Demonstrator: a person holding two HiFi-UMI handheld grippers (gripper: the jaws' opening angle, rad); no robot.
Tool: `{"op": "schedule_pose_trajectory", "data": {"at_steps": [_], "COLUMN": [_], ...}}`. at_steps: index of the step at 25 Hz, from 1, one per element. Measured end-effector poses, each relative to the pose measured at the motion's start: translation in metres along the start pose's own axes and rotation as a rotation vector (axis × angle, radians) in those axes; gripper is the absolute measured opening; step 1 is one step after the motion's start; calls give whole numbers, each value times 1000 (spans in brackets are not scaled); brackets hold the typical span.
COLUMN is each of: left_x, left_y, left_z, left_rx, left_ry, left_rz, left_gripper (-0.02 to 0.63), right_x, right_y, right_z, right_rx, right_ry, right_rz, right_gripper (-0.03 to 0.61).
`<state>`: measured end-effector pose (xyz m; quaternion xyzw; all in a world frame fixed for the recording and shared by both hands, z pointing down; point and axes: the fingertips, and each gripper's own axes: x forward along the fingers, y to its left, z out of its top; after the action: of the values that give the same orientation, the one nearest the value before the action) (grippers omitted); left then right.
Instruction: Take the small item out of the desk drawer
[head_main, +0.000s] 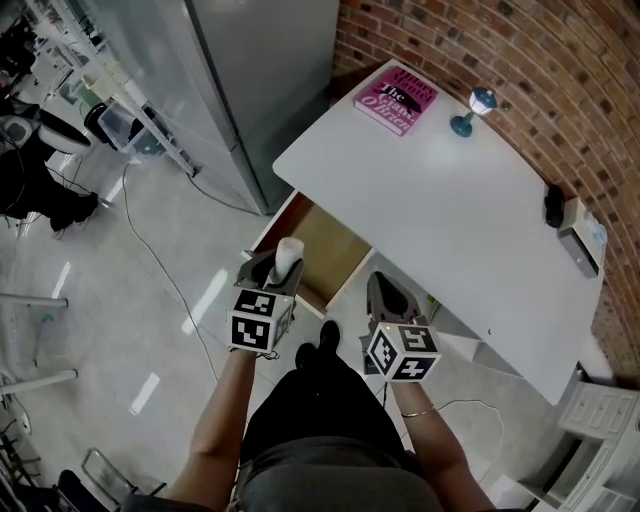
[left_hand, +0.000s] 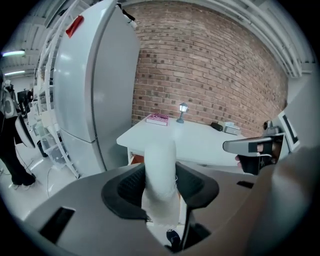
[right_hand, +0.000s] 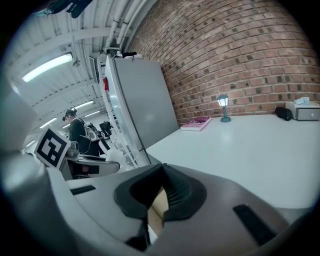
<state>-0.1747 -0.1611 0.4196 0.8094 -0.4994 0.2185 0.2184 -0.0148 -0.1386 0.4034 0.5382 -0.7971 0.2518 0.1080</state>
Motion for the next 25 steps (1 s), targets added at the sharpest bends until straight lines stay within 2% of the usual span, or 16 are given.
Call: {"op": "schedule_pose_trajectory", "data": {"at_steps": [9, 25], "left_x": [-26, -46], "left_y": [12, 13], "left_z": [-4, -13], "left_rx": [-96, -123], "left_ry": [-59, -80], "left_rz": [22, 31], "left_gripper": [186, 186], "right_x": [1, -1], "right_y": [14, 21], "right_z": [3, -8], "right_rx": [-48, -46], "right_ry": [6, 46], "right_rz": [14, 33], "right_gripper": [5, 3]}}
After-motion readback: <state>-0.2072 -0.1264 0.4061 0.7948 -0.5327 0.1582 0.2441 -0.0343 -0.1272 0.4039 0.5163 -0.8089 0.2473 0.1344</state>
